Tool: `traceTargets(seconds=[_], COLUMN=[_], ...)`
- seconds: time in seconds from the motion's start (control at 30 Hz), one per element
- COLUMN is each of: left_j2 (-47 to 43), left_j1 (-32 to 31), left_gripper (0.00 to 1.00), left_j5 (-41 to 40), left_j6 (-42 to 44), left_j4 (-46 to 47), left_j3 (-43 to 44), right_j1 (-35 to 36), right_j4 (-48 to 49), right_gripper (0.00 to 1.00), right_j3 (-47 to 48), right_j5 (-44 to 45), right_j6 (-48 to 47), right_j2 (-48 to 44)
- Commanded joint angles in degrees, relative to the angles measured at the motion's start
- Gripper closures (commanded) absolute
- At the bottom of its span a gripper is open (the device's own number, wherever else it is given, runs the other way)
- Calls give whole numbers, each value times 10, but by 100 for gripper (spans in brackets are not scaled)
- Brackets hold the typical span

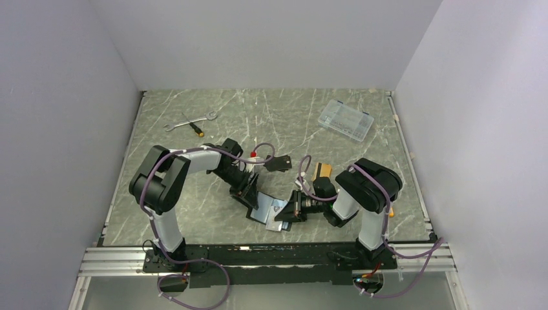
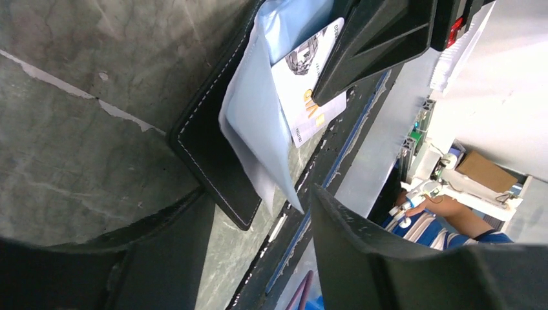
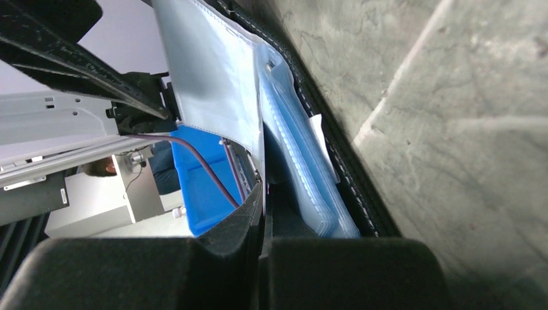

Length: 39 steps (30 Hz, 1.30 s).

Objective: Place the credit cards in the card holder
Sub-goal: Insert the credit card into the card holder.

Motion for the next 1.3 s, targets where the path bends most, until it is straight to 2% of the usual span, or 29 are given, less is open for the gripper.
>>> traceTargets(seconds=[0.0, 0.23, 0.4, 0.53, 0.7, 0.87, 1.07, 1.27], left_j2=[-29, 10, 20, 20, 8, 2, -11, -47], left_j1=[-3, -3, -3, -4, -3, 4, 38, 61], left_gripper=[45, 55, 80, 99, 100, 100, 100, 100], left_j5=[50, 4, -34, -45, -43, -22, 14, 0], left_j6=[-2, -2, 1, -1, -11, -55, -120, -143], left_j4=[35, 28, 31, 36, 41, 62, 129, 163], left_j3=[-14, 13, 20, 15, 3, -9, -29, -60], right_j1=[-3, -2, -3, -5, -24, -23, -7, 13], right_j4=[-18, -33, -35, -94, -109, -105, -200, -189], right_gripper=[100, 100, 100, 100, 100, 100, 100, 100], right_j3=[-7, 2, 5, 25, 30, 15, 25, 46], right_j5=[17, 13, 8, 8, 27, 113, 205, 216], right_j6=[-14, -21, -18, -40, -41, -36, -75, -72], right_j2=[11, 2, -12, -46, -90, -147, -236, -201])
